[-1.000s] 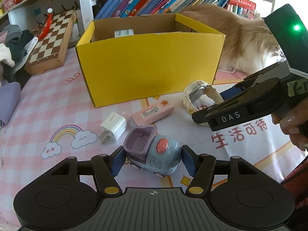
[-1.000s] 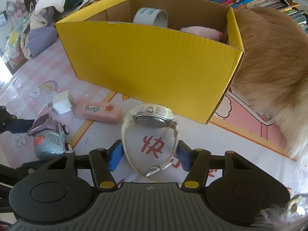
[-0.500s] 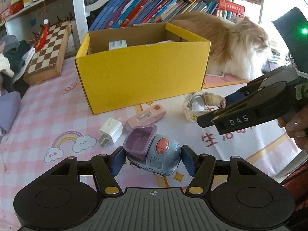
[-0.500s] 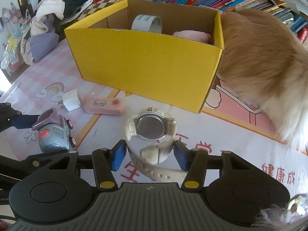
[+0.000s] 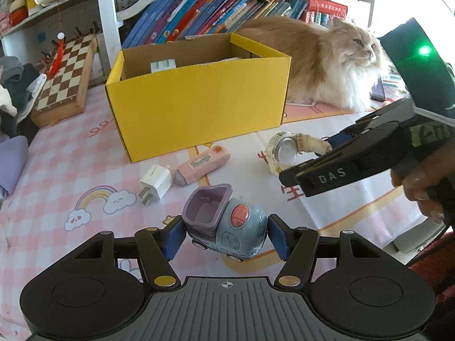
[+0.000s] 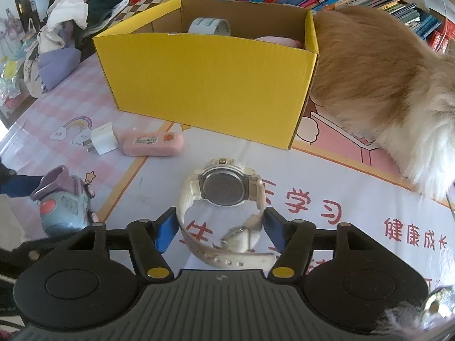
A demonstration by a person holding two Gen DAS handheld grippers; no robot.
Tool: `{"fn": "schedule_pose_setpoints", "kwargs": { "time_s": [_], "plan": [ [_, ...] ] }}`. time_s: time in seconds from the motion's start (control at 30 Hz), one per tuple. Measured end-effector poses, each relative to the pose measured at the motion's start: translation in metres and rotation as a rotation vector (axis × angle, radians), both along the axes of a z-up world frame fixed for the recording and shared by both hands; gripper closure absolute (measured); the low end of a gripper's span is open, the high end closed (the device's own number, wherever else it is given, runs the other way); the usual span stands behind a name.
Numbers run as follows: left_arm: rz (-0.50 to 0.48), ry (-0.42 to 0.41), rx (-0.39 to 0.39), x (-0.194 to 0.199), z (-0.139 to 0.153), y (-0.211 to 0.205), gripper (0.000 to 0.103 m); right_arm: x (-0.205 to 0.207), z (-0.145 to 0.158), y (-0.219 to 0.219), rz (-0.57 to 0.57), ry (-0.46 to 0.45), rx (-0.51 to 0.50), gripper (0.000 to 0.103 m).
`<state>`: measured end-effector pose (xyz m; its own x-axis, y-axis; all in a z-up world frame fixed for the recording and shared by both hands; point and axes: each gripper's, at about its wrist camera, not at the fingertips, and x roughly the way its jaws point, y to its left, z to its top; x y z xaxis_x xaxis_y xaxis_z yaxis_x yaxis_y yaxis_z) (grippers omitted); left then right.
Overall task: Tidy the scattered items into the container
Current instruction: 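Lift the toy car and watch off the table with both grippers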
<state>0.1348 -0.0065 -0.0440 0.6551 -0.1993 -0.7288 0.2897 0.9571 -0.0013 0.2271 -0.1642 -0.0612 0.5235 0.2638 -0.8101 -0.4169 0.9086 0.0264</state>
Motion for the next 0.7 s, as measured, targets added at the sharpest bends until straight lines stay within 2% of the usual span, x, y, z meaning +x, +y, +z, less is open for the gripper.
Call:
{"fn": "schedule_pose_setpoints", "kwargs": {
  "time_s": [0.07,0.1,0.27,0.37,0.53,0.7],
  "plan": [
    [0.000,-0.001,-0.002,-0.001,0.001,0.001,0.041,0.005,-0.002,0.001,-0.005,0.013,-0.003,0.034],
    [0.000,-0.001,-0.004,-0.001,0.001,0.002,0.041,0.007,-0.004,0.002,-0.008,0.020,-0.004,0.028],
    [0.007,0.002,-0.011,-0.004,0.000,0.004,0.041,0.013,-0.007,0.005,-0.021,0.042,-0.014,0.027],
    [0.017,0.001,-0.015,-0.004,0.000,0.007,0.041,0.013,-0.010,0.007,-0.020,0.047,-0.035,0.029],
    [0.025,0.004,-0.024,-0.003,-0.001,0.011,0.041,0.012,-0.013,0.009,-0.008,0.057,-0.050,0.039],
    [0.022,0.004,-0.031,-0.001,-0.002,0.013,0.041,0.011,-0.012,0.009,-0.002,0.060,-0.051,0.042]
  ]
}}
